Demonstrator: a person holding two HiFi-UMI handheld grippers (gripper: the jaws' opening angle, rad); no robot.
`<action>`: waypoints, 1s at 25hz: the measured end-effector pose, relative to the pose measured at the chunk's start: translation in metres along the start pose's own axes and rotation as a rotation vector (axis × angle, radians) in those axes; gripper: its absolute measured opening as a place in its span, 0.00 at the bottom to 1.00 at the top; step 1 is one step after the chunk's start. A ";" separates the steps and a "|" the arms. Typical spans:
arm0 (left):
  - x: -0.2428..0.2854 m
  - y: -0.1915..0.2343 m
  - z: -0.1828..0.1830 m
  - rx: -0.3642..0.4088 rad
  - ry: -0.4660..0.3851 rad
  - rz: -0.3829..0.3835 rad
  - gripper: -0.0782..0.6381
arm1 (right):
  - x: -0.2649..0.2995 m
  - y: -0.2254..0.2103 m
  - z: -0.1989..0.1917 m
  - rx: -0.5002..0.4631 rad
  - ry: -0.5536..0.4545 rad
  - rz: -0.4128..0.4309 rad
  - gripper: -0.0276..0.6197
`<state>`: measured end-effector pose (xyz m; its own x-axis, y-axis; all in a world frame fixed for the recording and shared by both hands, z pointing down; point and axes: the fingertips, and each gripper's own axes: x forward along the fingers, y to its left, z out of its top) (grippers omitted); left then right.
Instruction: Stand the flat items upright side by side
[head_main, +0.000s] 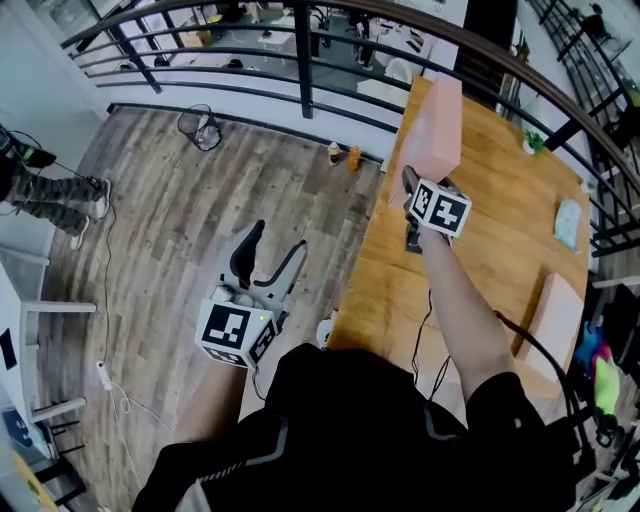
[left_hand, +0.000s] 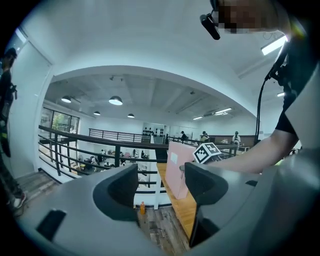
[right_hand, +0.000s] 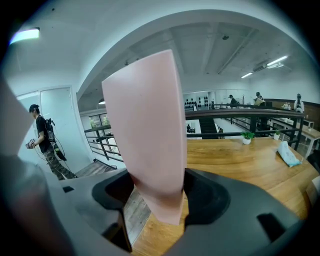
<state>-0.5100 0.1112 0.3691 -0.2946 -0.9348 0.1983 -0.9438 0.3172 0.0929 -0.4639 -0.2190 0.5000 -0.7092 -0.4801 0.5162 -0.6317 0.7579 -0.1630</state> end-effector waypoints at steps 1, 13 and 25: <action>-0.003 0.000 0.001 0.004 -0.003 0.001 0.54 | 0.003 0.000 0.002 -0.002 0.000 0.000 0.54; -0.020 -0.004 -0.010 -0.006 0.028 0.004 0.54 | 0.020 -0.004 0.012 0.013 -0.007 -0.020 0.54; -0.022 -0.001 -0.012 0.009 0.044 0.031 0.54 | 0.013 -0.003 0.021 -0.048 -0.057 0.012 0.61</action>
<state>-0.5009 0.1337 0.3767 -0.3170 -0.9167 0.2434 -0.9358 0.3441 0.0771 -0.4773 -0.2365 0.4896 -0.7341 -0.4941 0.4658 -0.6082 0.7835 -0.1275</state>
